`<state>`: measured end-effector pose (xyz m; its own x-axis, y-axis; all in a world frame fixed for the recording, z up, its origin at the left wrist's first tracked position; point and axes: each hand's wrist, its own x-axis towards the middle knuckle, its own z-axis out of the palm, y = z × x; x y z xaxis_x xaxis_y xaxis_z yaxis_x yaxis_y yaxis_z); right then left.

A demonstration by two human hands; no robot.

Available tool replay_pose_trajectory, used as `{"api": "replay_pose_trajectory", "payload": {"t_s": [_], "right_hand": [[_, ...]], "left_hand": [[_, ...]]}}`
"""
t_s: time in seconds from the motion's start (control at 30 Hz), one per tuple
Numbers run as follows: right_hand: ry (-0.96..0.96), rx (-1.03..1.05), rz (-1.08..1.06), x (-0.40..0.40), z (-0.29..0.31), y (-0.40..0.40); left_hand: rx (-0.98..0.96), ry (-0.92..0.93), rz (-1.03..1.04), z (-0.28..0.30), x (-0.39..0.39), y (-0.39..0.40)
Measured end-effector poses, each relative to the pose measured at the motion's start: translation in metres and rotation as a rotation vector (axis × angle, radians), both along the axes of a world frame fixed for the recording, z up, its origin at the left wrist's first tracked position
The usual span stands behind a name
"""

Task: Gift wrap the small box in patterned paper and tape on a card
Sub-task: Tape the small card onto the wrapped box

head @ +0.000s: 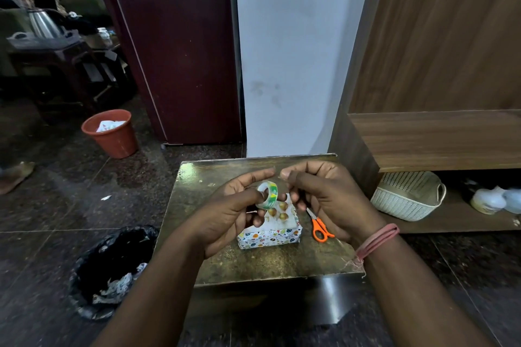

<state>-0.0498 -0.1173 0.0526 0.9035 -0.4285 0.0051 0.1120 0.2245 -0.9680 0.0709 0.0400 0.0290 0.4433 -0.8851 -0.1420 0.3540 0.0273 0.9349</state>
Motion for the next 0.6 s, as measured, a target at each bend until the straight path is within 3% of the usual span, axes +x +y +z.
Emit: {"api": "replay_pose_trajectory", "payload": {"t_s": [0.27,0.4,0.6], "right_hand": [[0.145,0.031,-0.063,0.004,-0.006,0.004],[0.197,0.149,-0.015,0.004,-0.005,0.005],[0.199,0.271,0.03,0.001,-0.003,0.003]], "left_hand": [[0.015,-0.201,0.065,-0.003,-0.001,-0.002],[0.026,-0.333,0.098,0.0,-0.006,-0.003],[0.071,-0.333,0.155,0.0,-0.009,-0.006]]}}
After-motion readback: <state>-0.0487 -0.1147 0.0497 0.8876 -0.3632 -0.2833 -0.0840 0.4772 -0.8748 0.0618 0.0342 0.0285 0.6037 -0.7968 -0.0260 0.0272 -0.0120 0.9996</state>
